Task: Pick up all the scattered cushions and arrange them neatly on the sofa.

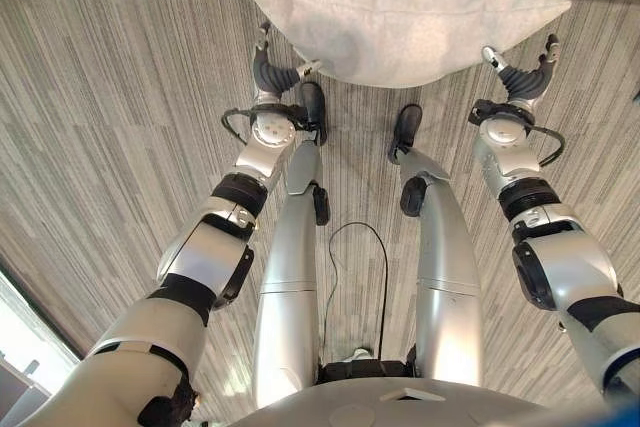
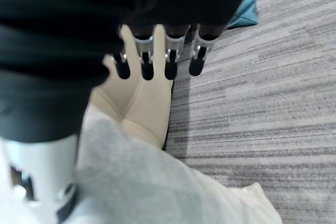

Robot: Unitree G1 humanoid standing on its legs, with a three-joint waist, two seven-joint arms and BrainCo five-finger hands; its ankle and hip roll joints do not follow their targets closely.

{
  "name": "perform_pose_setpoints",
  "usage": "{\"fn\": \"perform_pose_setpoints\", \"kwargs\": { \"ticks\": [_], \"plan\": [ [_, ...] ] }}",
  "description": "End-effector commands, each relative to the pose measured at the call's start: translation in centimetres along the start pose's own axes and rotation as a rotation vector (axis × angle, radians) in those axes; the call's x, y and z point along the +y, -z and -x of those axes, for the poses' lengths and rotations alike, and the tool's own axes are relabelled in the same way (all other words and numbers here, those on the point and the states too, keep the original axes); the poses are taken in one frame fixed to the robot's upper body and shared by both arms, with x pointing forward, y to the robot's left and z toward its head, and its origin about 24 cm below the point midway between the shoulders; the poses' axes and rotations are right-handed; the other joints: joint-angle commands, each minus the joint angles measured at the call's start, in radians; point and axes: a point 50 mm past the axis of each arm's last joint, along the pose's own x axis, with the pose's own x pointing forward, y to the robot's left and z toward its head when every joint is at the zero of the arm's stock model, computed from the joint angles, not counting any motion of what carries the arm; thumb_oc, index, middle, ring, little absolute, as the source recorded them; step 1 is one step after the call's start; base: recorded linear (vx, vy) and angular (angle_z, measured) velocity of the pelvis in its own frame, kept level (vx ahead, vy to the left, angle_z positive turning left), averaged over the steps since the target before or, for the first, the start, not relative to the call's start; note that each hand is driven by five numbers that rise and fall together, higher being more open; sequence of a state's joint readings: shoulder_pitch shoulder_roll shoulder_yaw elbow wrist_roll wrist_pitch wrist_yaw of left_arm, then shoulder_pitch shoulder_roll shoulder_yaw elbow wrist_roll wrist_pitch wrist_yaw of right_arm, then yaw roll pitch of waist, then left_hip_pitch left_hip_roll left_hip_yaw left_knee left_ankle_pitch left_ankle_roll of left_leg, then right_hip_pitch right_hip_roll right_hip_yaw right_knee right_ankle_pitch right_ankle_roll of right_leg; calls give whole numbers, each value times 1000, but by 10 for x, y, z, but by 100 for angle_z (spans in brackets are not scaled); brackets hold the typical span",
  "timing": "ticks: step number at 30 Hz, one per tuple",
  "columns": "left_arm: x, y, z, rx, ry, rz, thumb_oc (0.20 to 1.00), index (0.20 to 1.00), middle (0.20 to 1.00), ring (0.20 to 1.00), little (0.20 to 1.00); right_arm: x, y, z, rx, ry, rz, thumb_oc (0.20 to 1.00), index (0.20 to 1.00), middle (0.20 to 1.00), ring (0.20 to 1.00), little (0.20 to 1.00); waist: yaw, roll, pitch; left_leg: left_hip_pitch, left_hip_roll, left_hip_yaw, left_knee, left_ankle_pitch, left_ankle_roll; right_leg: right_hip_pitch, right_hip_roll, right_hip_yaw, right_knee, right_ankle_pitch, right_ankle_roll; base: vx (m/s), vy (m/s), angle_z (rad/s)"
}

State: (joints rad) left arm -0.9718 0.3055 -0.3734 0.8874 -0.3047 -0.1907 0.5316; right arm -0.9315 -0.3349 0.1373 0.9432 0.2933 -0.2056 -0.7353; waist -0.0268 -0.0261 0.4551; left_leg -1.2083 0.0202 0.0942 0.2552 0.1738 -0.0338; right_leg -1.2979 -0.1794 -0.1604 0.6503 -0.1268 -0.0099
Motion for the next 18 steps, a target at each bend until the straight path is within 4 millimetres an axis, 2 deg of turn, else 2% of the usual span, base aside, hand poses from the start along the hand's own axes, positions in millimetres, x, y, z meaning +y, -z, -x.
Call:
{"fn": "perform_pose_setpoints", "kwargs": {
  "ticks": [1, 2, 5, 8, 10, 11, 13, 14, 15, 16, 17, 18],
  "plan": [
    [11, 43, 18, 120, -42, -27, 1000, 1000, 1000, 1000, 1000, -9, 46, 25, 88, -42, 62, 1000, 1000, 1000, 1000, 1000, -16, -9, -181, -60, 29, -77, 131, -168, -51, 43, -51, 13, -258, 184, 177, 31, -15, 1],
    [10, 39, 16, 108, -40, -23, 1000, 1000, 1000, 1000, 1000, -7, 41, 22, 72, -49, 59, 1000, 1000, 1000, 1000, 1000, -17, -9, -178, -71, 28, -77, 134, -167, -51, 33, -51, 15, -254, 183, 177, 32, -10, 1],
    [4, 1, -3, 0, -18, -16, 1000, 1000, 1000, 1000, 1000, 20, 0, 14, -52, -131, 49, 1000, 1000, 1000, 1000, 1000, -18, -8, -154, -117, 30, -77, 146, -166, -49, -20, -46, 18, -236, 178, 181, 11, -1, -1],
    [-2, -22, -13, -57, 2, -16, 1000, 1000, 1000, 1000, 1000, 37, -24, 12, -114, -184, 47, 1000, 1000, 1000, 1000, 1000, -18, -4, -144, -140, 30, -81, 157, -165, -46, -47, -46, 22, -223, 176, 181, 0, 0, 0],
    [-9, -37, -16, -89, 18, -1, 1000, 1000, 1000, 1000, 1000, 50, -38, 15, -151, -231, 50, 1000, 1000, 1000, 1000, 1000, -17, -3, -141, -153, 30, -85, 164, -164, -46, -59, -42, 23, -216, 175, 179, 0, 0, 0],
    [-16, -53, -20, -127, 34, 18, 1000, 1000, 1000, 1000, 1000, 64, -52, 19, -193, -274, 50, 1000, 1000, 1000, 1000, 1000, -16, -1, -137, -167, 30, -86, 173, -163, -44, -76, -37, 28, -202, 174, 179, 0, 0, 0],
    [-21, -66, -22, -156, 51, 26, 1000, 1000, 1000, 1000, 1000, 77, -64, 26, -231, -322, 49, 1000, 1000, 1000, 1000, 1000, -16, 0, -135, -186, 27, -85, 188, -166, -43, -94, -34, 29, -189, 173, 177, 0, 0, 0],
    [-26, -81, -24, -190, 68, 41, 1000, 1000, 1000, 1000, 1000, 88, -78, 32, -274, -358, 38, 1000, 1000, 1000, 1000, 1000, -16, -1, -136, -199, 28, -83, 199, -167, -42, -105, -31, 27, -181, 173, 176, 0, 0, 0],
    [-32, -95, -24, -216, 89, 102, 1000, 1000, 1000, 1000, 1000, 104, -92, 46, -314, -423, 13, 840, 840, 840, 840, 840, -15, -1, -141, -215, 25, -87, 212, -168, -41, -122, -24, 28, -170, 172, 173, 0, 0, 0],
    [-31, -99, -24, -222, 87, 134, 529, 529, 529, 529, 529, 108, -97, 49, -327, -441, 0, 398, 398, 398, 398, 398, -14, -1, -145, -221, 25, -88, 218, -169, -40, -128, -22, 30, -166, 172, 172, 0, 0, 0],
    [-32, -100, -23, -221, 90, 159, 209, 209, 209, 209, 209, 109, -100, 51, -335, -445, -12, 200, 200, 200, 200, 200, -15, -1, -148, -226, 24, -88, 223, -170, -40, -132, -20, 30, -161, 171, 171, 0, 0, 0],
    [-32, -100, -23, -221, 90, 159, 200, 200, 200, 200, 200, 109, -100, 51, -334, -445, -12, 200, 200, 200, 200, 200, -16, -1, -150, -228, 24, -88, 225, -170, -40, -134, -20, 30, -160, 171, 171, 0, 0, 0]
  ]
}}
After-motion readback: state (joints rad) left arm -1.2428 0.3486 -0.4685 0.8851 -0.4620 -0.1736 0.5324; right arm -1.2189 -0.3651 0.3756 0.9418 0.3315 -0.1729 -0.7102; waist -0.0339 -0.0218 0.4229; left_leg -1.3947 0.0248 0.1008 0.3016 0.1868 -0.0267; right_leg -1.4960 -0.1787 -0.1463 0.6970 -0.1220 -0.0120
